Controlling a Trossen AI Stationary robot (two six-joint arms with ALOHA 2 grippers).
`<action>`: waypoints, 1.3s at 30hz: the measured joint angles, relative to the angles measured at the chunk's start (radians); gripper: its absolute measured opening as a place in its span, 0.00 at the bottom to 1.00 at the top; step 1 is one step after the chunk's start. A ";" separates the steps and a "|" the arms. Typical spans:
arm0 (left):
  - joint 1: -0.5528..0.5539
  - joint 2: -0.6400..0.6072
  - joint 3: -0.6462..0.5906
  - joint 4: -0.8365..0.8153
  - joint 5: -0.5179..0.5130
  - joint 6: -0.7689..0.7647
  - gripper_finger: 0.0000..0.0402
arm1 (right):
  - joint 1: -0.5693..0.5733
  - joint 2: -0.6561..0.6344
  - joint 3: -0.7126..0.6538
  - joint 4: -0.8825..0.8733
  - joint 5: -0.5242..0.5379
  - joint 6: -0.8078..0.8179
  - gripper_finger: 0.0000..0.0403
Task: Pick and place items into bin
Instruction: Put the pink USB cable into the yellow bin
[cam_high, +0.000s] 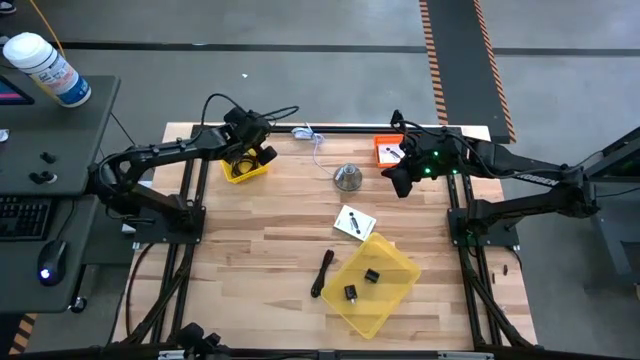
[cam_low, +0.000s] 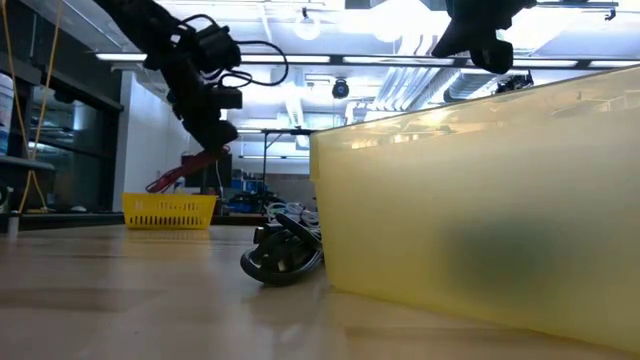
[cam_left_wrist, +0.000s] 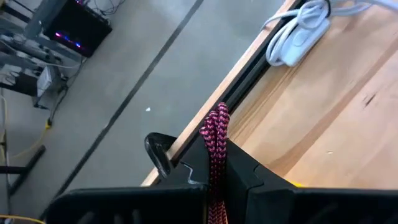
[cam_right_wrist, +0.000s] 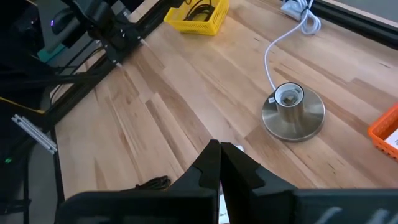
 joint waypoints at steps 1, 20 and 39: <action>0.009 0.000 -0.006 0.007 0.006 0.018 0.00 | 0.000 0.000 0.000 0.000 0.000 0.001 0.00; 0.080 0.000 -0.121 0.056 0.152 0.048 0.01 | 0.000 0.000 0.000 0.000 0.044 0.012 0.00; 0.078 0.000 -0.122 0.052 0.155 -0.004 0.29 | 0.000 0.000 0.000 0.000 0.043 0.012 0.00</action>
